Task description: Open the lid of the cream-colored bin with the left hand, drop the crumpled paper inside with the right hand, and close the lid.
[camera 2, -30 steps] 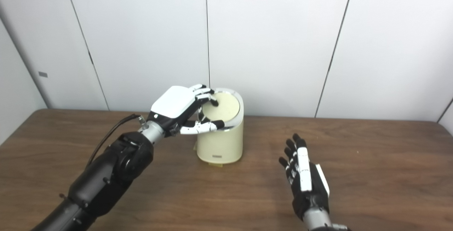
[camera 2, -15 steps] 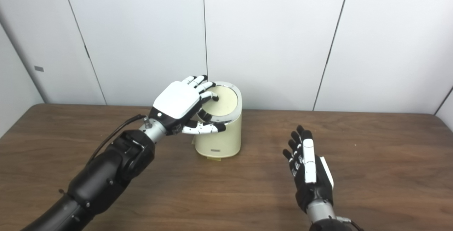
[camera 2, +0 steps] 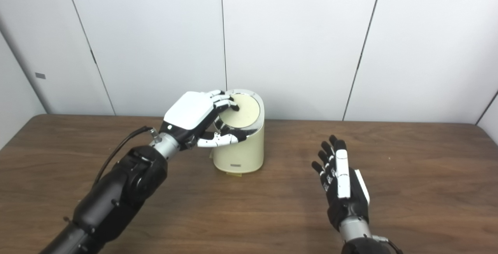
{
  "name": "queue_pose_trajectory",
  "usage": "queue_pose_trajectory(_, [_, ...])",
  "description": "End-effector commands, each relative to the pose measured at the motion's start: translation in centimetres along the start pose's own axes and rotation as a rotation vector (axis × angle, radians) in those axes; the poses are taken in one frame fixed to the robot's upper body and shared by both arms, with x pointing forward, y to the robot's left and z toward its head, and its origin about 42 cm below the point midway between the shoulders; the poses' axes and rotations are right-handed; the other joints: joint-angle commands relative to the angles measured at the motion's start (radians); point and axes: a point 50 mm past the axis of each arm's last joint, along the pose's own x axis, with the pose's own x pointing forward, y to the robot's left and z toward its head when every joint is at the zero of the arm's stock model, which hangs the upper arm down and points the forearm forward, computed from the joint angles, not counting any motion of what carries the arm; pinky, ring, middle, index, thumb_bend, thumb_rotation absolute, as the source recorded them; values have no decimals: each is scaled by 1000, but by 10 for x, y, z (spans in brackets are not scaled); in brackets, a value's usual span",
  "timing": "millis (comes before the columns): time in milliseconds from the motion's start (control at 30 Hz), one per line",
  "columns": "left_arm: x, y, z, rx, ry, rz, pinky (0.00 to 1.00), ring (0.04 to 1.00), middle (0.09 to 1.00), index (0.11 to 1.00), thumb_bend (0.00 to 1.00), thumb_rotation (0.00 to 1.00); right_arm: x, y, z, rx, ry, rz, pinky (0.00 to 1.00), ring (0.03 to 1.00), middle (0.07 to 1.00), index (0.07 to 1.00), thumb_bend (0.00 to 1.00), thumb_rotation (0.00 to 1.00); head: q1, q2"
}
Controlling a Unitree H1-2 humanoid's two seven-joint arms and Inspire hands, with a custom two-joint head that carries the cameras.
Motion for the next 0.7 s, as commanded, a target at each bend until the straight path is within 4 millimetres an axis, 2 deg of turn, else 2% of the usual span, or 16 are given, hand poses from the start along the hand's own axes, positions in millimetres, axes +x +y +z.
queue_pose_trajectory(0, [5,19,9,-149,-2,59,768,861,860,838,560,859,6,6,19,9,-70,29,920,974,971,987,590,964,0,1])
queue_pose_trajectory(100, [-2,29,7,-372,57,130,764,862,875,878,533,849,7,5,19,-4,-70,32,916,973,969,982,589,967,-2,1])
queue_pose_trajectory(133, [-5,33,7,-442,71,162,783,872,890,926,502,933,7,5,20,-12,-72,32,912,965,963,973,591,967,0,2])
queue_pose_trajectory(200, [-13,37,5,-590,100,225,796,861,875,916,495,848,7,4,20,-19,-77,31,912,960,959,967,585,970,1,4])
queue_pose_trajectory(267, [-26,38,2,-681,131,262,852,882,875,929,483,875,7,3,21,-27,-81,29,918,957,955,959,583,966,1,4])
queue_pose_trajectory(333, [-41,38,-1,-743,159,280,860,884,873,923,476,901,7,2,21,-35,-86,29,924,953,953,953,585,967,1,4])
queue_pose_trajectory(467, [-70,35,-2,-834,212,294,843,884,883,925,501,896,7,0,22,-59,-88,30,926,952,952,945,595,970,1,7])
queue_pose_trajectory(667, [-116,8,0,-949,304,338,868,889,884,931,518,932,3,-5,18,-89,-85,40,917,952,955,938,599,955,2,8])
